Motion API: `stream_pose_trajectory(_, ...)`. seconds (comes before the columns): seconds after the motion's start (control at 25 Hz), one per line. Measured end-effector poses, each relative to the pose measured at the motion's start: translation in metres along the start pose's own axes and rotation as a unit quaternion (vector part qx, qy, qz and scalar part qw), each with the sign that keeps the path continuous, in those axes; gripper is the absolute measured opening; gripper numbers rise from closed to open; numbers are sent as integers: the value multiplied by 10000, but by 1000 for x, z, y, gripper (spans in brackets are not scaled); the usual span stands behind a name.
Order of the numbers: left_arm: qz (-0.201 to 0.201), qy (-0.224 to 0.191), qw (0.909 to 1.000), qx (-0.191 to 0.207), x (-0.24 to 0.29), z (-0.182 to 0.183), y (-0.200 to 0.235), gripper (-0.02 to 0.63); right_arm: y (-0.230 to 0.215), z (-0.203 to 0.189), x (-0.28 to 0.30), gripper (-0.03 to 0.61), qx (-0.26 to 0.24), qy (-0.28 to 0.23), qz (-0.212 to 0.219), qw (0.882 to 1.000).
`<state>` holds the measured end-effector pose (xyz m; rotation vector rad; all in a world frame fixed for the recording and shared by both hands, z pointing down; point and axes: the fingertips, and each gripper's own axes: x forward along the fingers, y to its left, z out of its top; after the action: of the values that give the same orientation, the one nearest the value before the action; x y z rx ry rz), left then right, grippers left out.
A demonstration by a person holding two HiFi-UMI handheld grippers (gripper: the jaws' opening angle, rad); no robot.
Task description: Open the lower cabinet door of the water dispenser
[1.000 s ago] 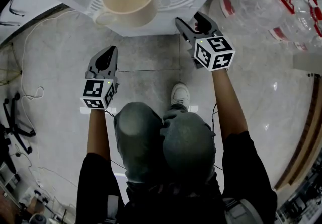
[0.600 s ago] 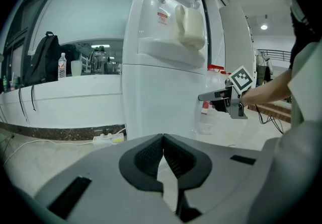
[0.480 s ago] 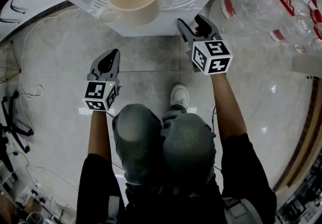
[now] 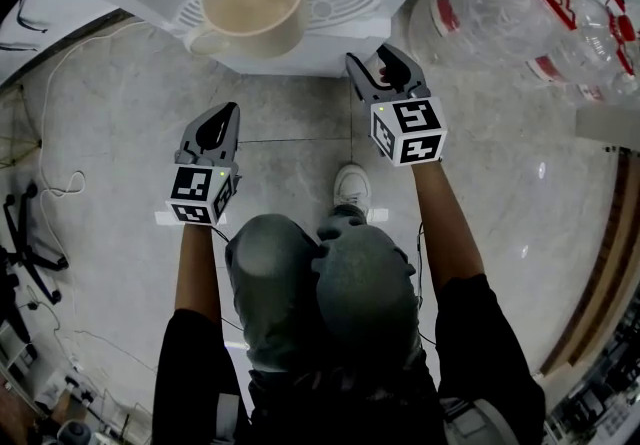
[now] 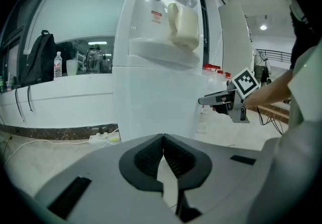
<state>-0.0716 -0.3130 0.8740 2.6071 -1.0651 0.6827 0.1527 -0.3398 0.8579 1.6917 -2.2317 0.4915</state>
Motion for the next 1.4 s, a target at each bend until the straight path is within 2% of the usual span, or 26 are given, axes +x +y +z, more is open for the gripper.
stream_pose_trajectory(0.44,3,482,9978,-457,-66,14,-14,11,29,-16,-31,202,458,739,-346,9956)
stream_pose_trajectory(0.6,-167,781,9961,-373,-97,15,-34,11,43,-22,-44,163,501,898,-437,9937)
stream_pose_trajectory(0.72,-310,967,9944,-302,-119,15,-53,11,47,-24,-47,159,358,995,-617,9925)
stream_pose_trajectory(0.88,-390,1038,9936,-225,-131,15,-68,11,52,-29,-53,156,540,1038,-759,9902)
stream_pose_trajectory(1.08,-313,1000,9914,-785,-131,17,-79,11,66,-34,-62,146,566,1285,-520,9887)
stream_pose_trajectory(1.4,-280,1023,9912,-787,-157,32,-76,11,90,-36,-76,133,506,1553,-451,9855)
